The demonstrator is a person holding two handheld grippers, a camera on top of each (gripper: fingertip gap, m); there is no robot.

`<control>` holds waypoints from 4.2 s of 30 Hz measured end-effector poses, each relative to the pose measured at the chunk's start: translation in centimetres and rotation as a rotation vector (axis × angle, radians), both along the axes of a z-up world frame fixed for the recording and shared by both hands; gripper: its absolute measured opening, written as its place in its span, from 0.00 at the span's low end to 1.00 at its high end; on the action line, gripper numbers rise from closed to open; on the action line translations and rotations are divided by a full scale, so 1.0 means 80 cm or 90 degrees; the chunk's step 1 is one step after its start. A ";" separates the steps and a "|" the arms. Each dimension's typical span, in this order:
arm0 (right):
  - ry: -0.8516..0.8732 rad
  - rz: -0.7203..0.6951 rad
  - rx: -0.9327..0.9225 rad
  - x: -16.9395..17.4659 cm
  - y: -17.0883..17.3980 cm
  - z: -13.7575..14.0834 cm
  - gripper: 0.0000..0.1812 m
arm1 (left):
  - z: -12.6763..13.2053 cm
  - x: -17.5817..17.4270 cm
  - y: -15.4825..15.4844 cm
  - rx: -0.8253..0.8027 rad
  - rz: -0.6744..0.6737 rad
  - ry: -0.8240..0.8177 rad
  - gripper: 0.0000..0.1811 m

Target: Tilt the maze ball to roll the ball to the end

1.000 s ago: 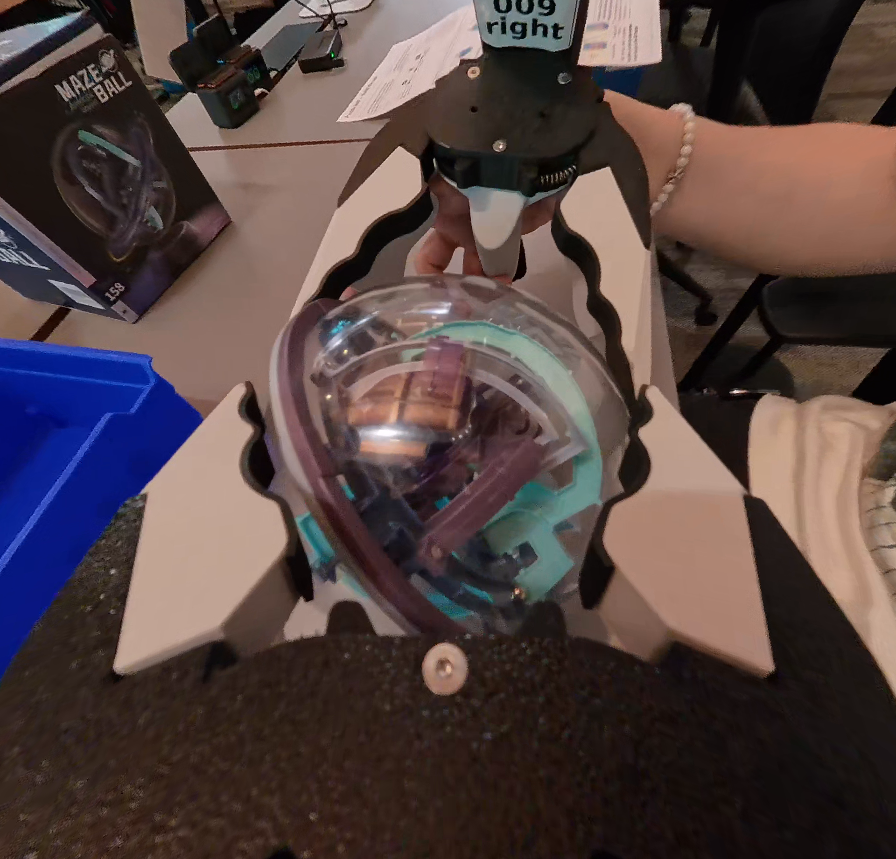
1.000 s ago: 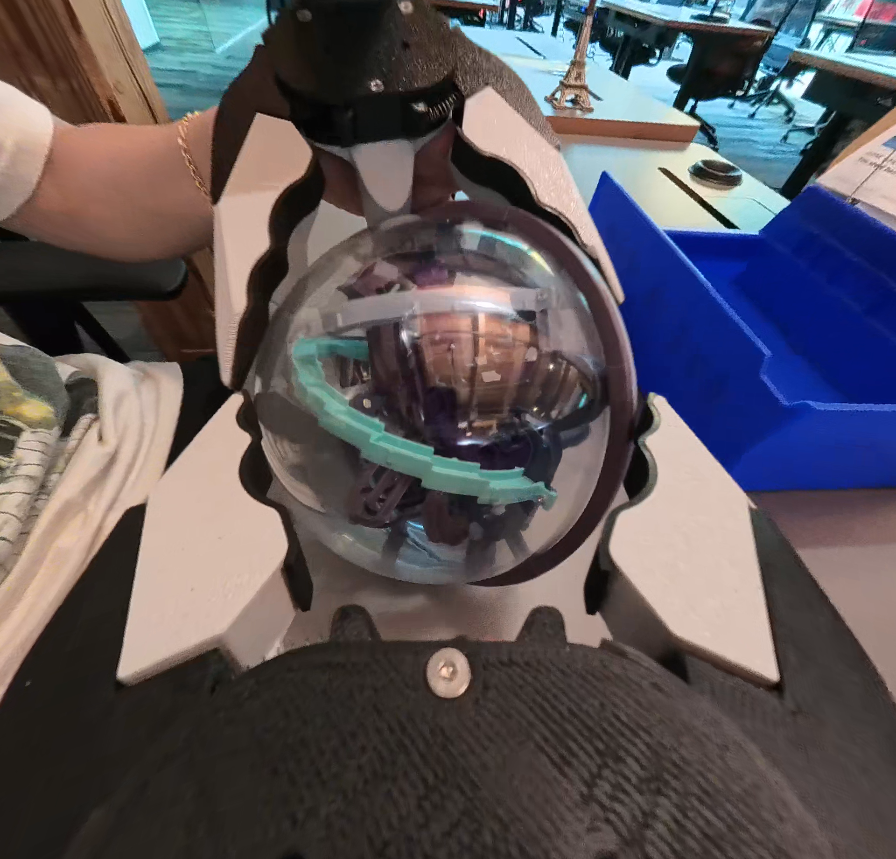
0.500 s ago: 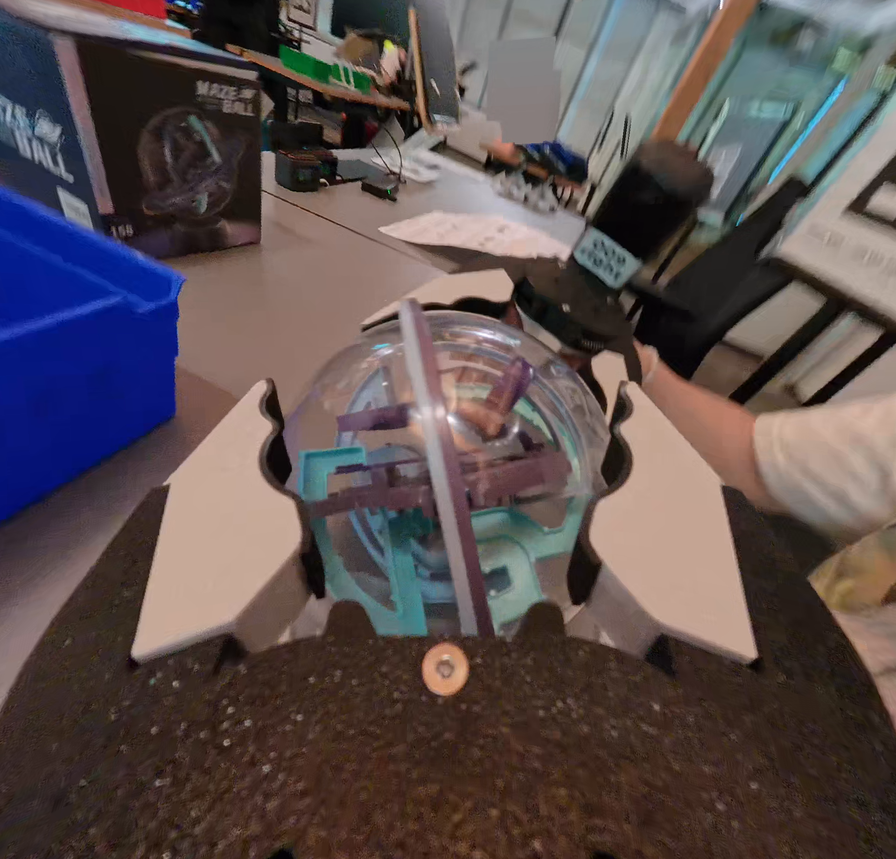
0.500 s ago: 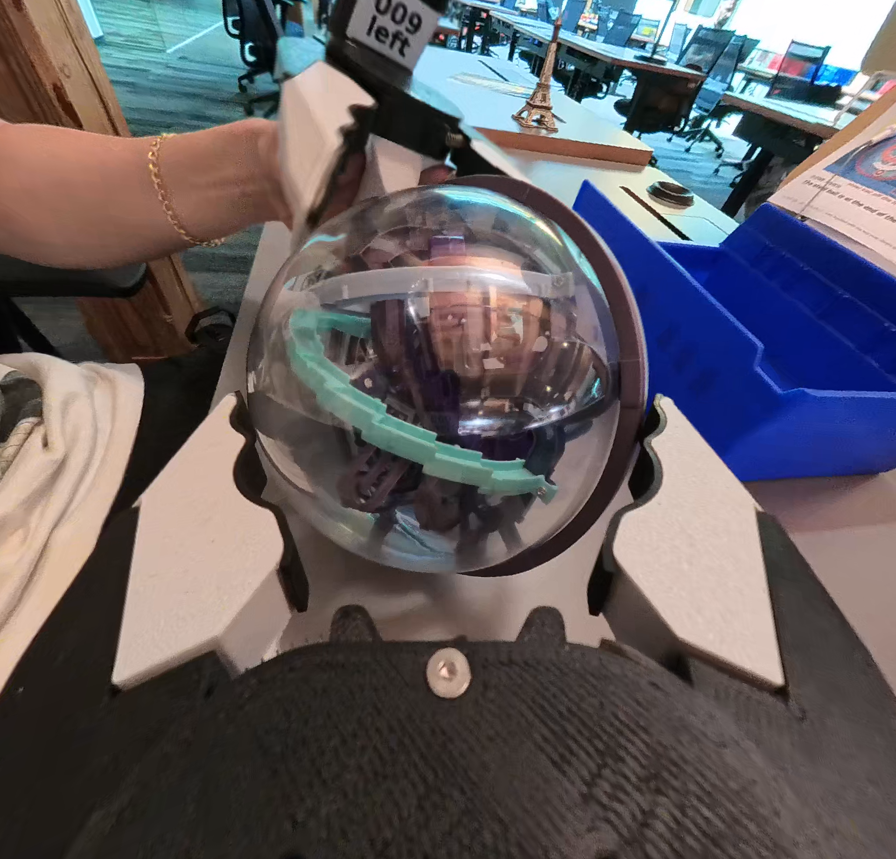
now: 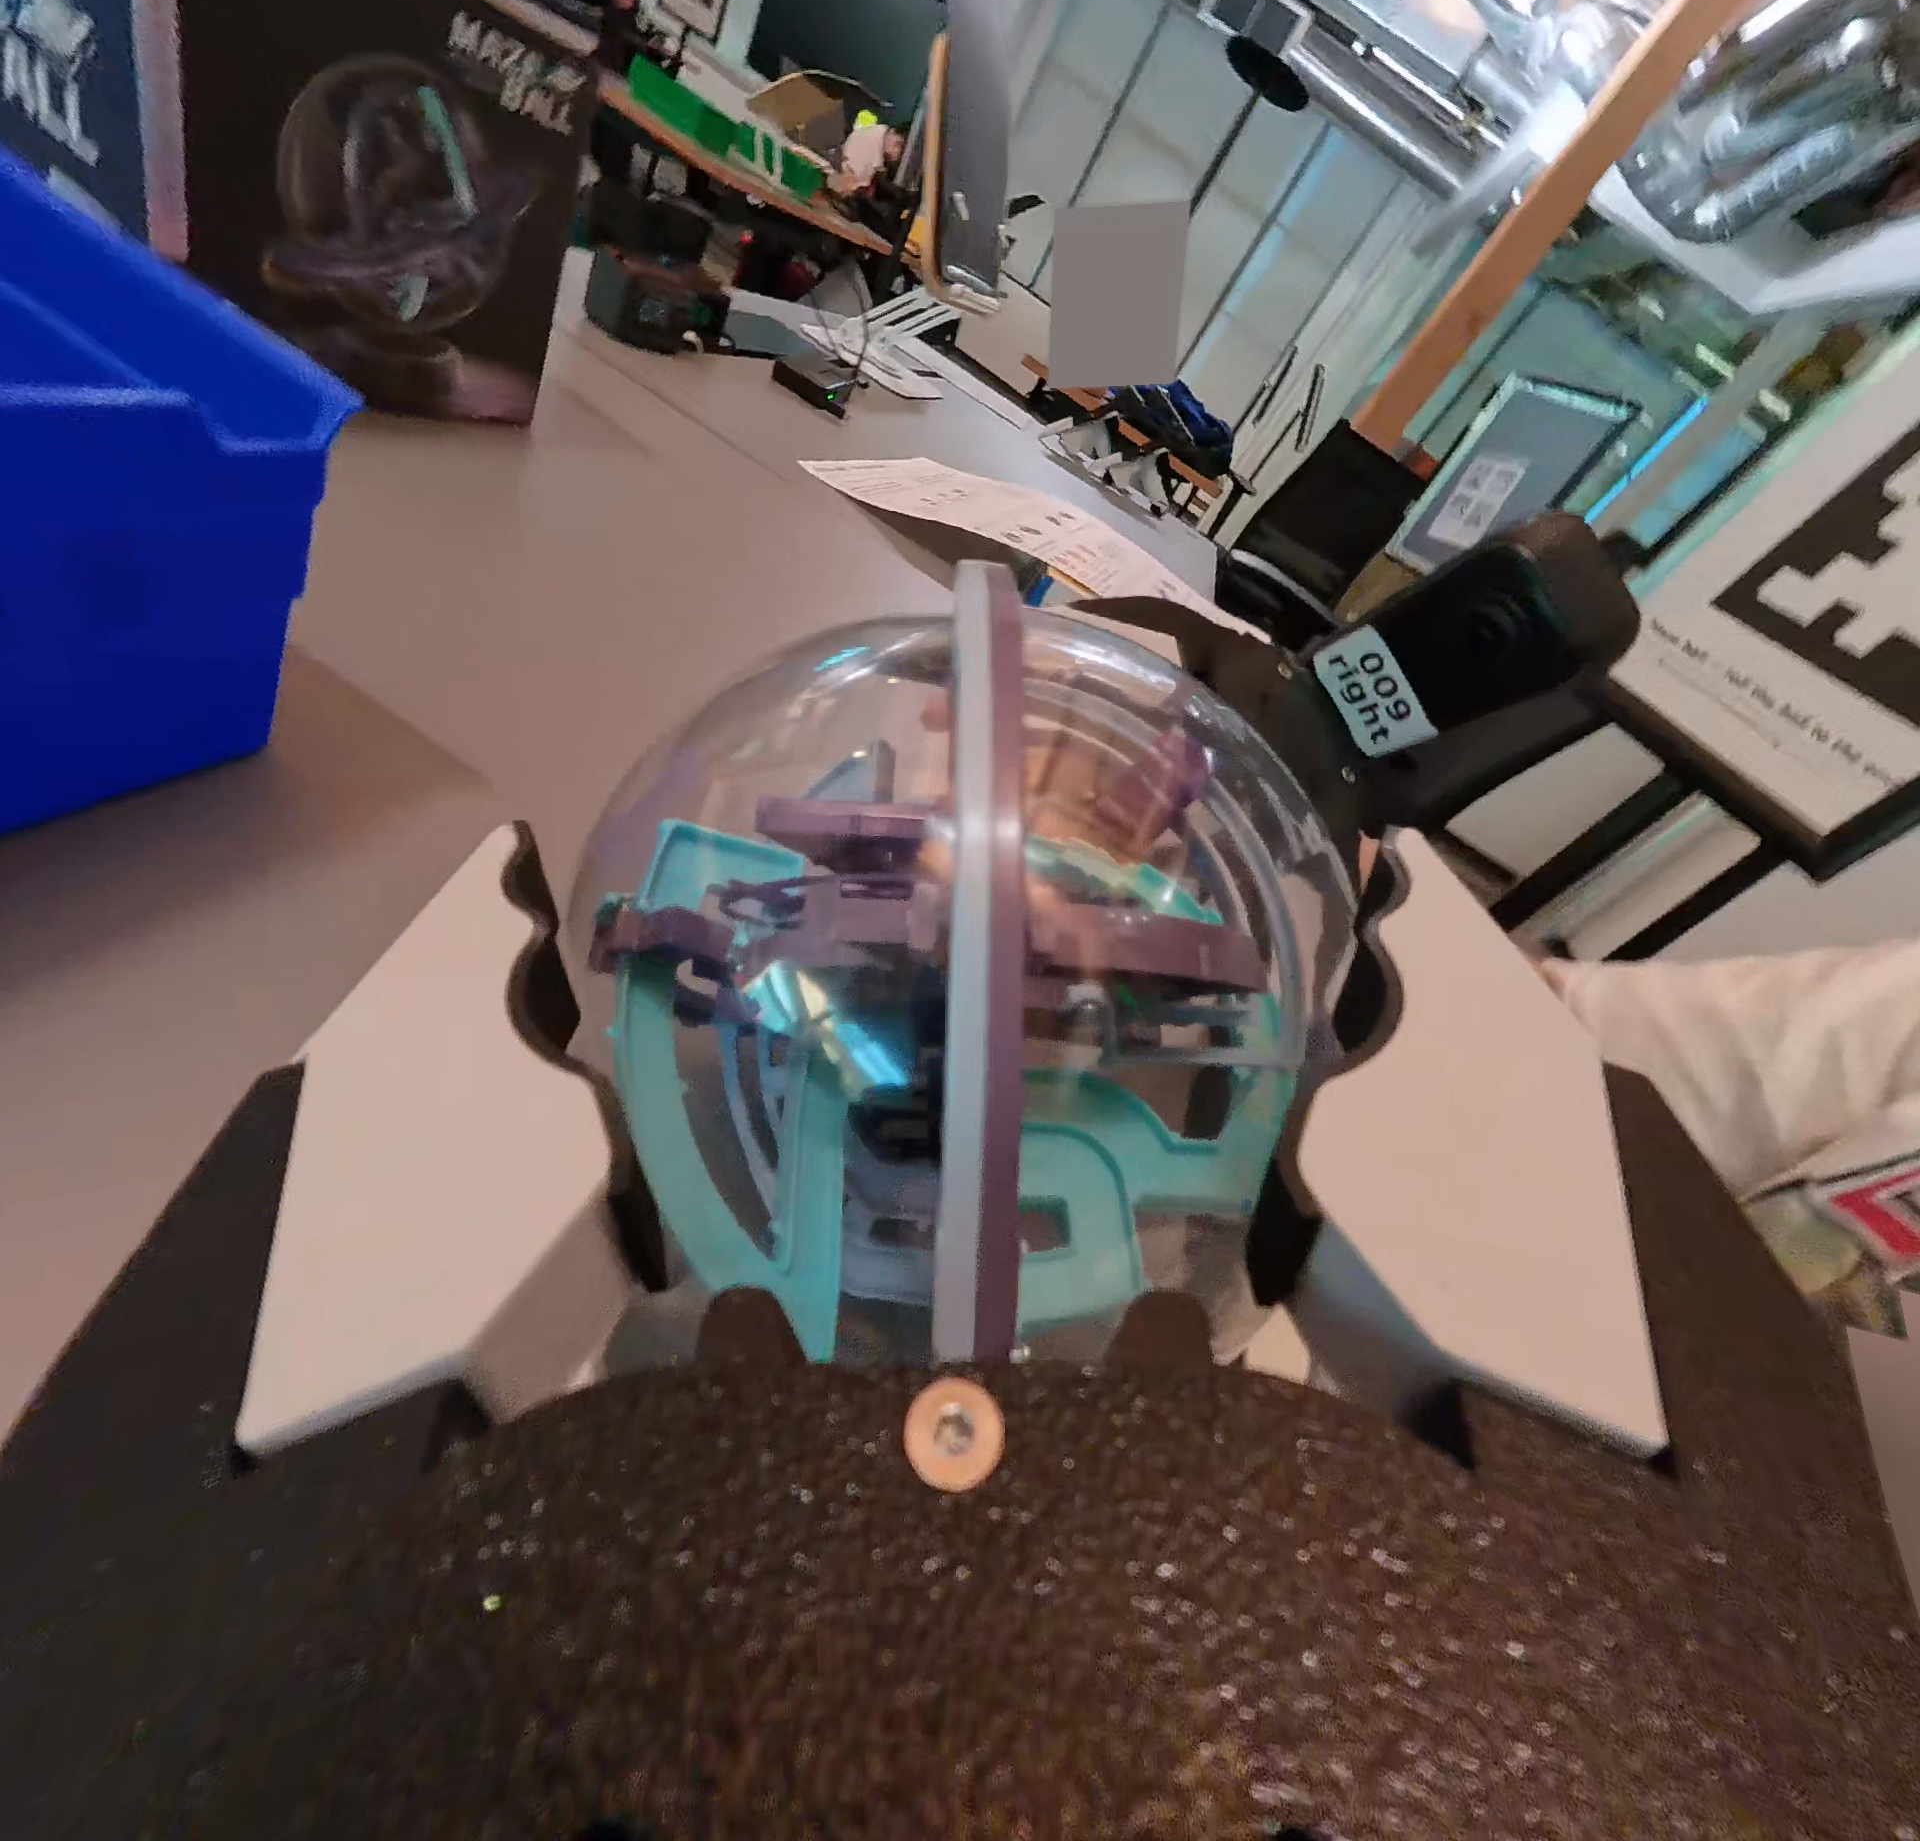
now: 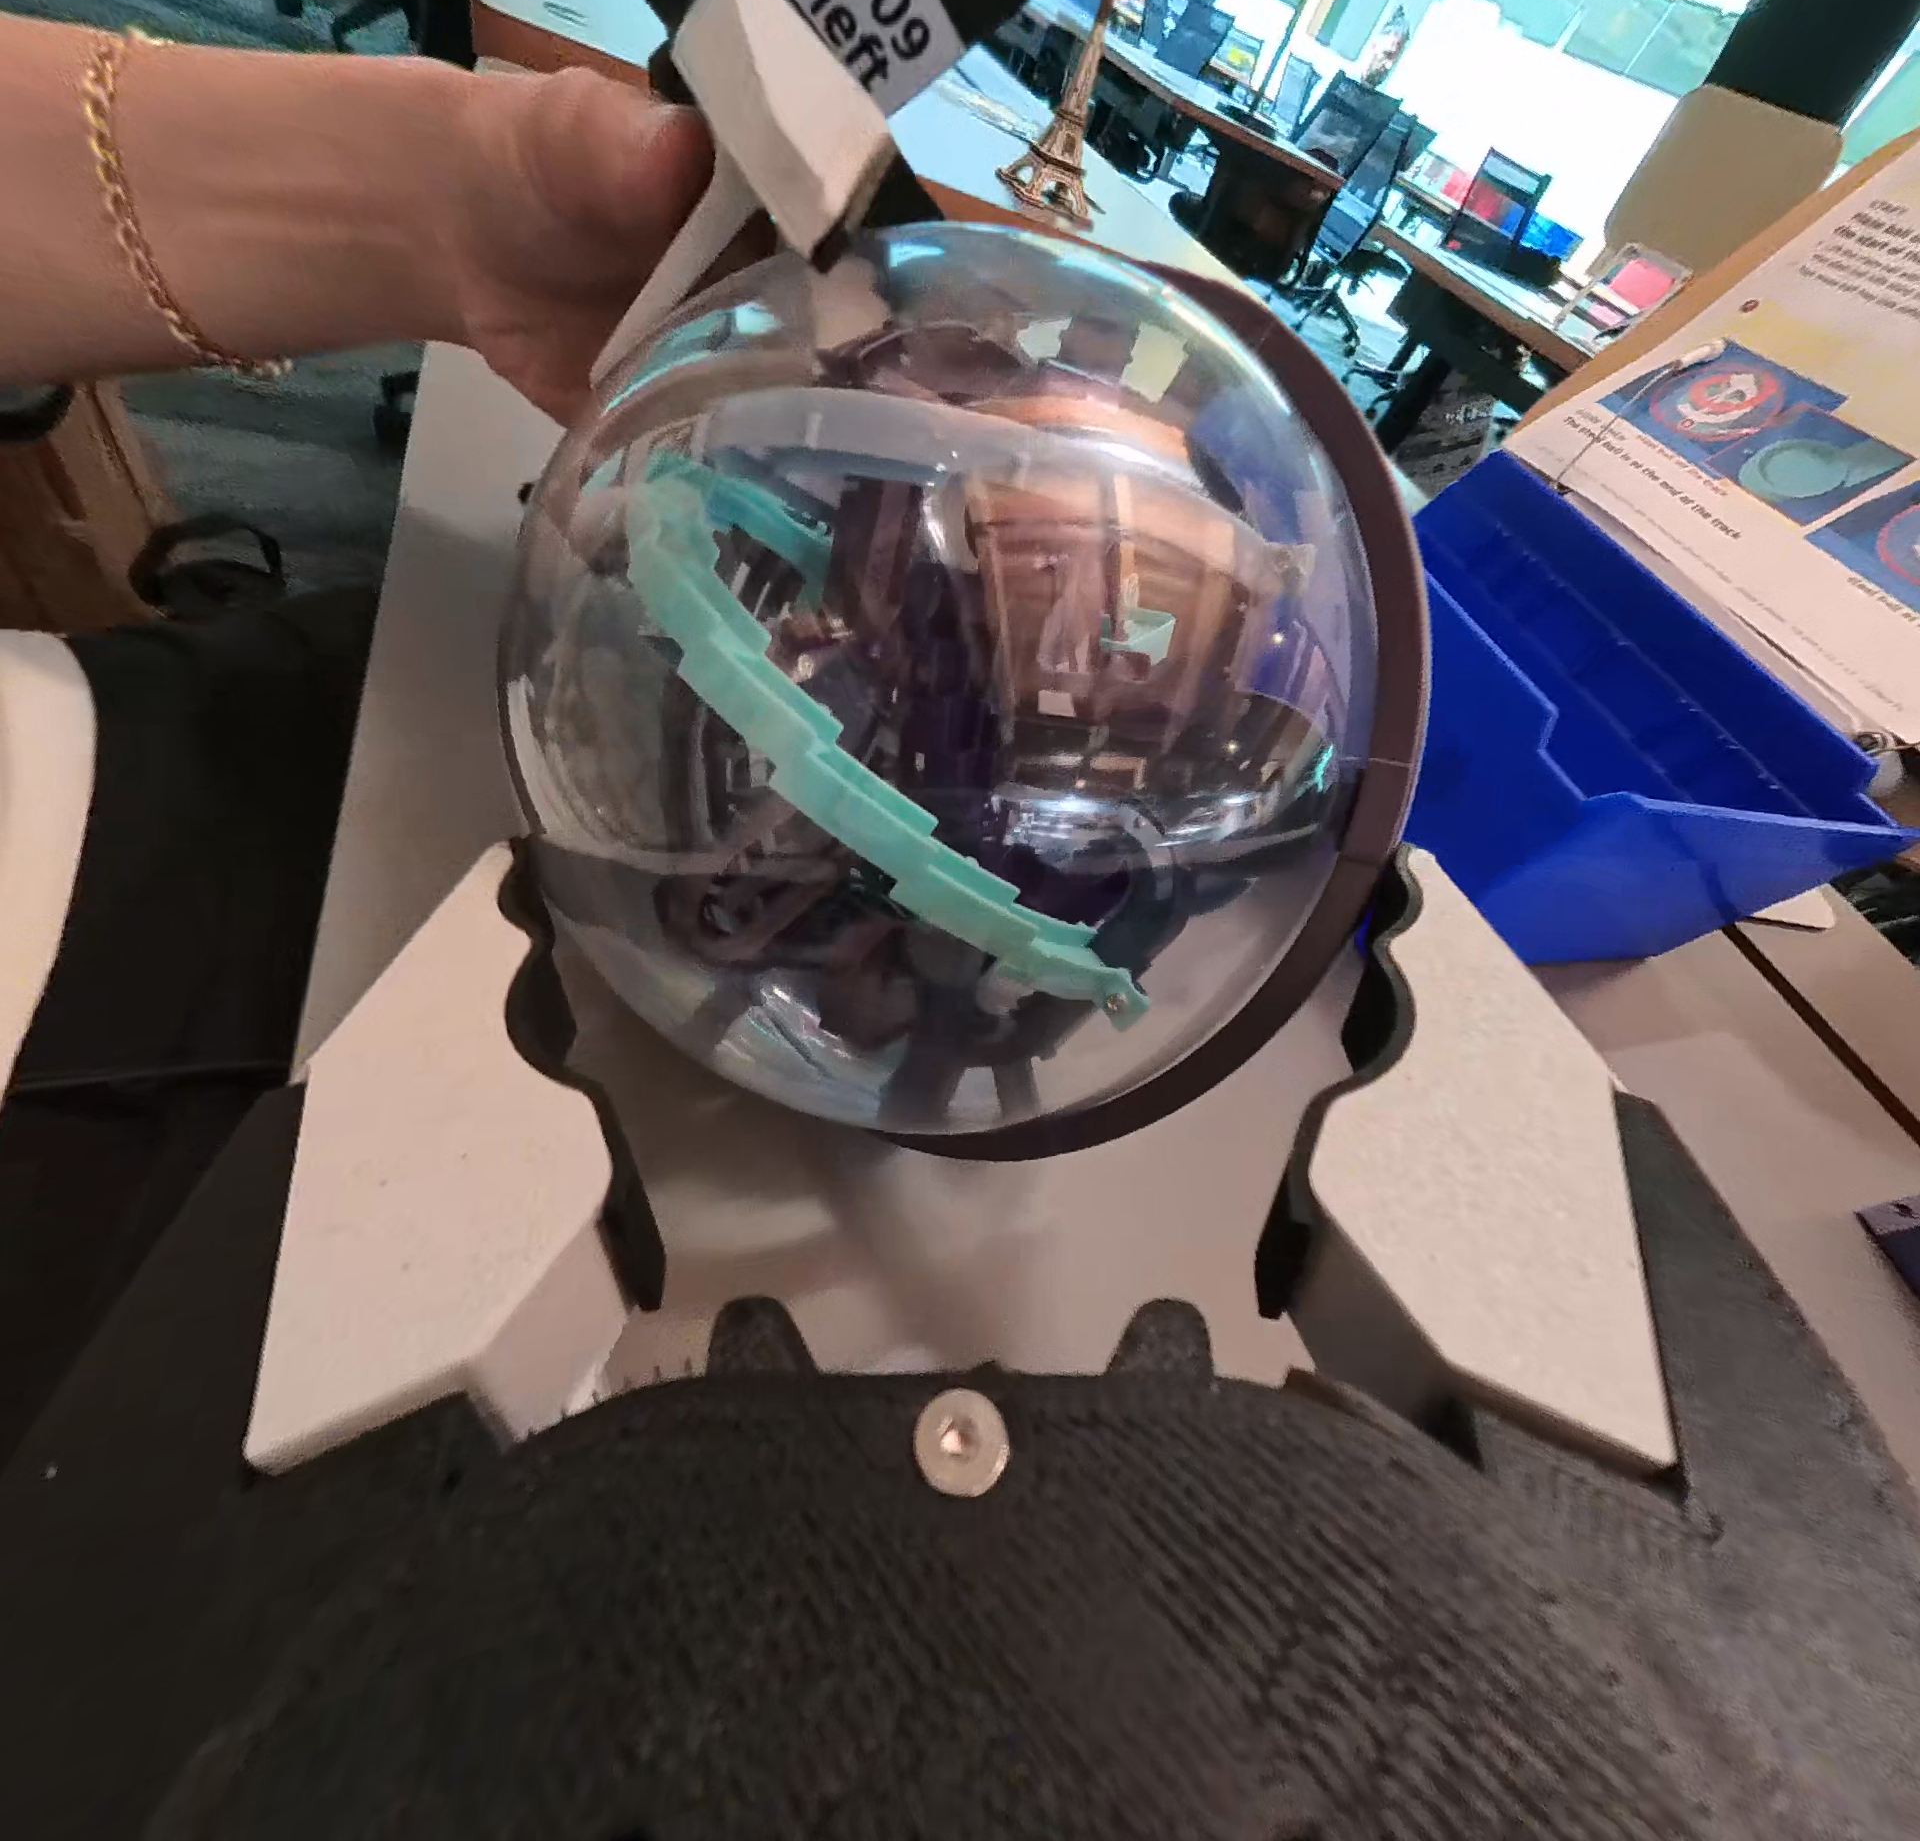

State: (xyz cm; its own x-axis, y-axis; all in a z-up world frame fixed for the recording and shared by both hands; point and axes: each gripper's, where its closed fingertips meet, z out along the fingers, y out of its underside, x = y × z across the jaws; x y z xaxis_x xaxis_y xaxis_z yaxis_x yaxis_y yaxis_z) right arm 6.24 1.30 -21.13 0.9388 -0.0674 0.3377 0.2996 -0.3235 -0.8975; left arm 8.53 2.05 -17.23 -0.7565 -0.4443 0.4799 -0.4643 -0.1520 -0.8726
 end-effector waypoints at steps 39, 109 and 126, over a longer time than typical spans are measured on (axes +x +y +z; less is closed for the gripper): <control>-0.030 0.025 -0.003 -0.036 -0.013 0.004 0.79 | -0.010 -0.046 -0.018 0.173 0.027 -0.161 0.86; -0.208 -0.078 0.141 -0.009 -0.029 0.048 0.71 | -0.028 0.004 -0.040 0.310 0.025 -0.294 0.81; 0.264 0.136 -0.012 0.085 -0.041 0.051 0.70 | -0.044 0.050 -0.041 0.252 0.059 -0.181 0.84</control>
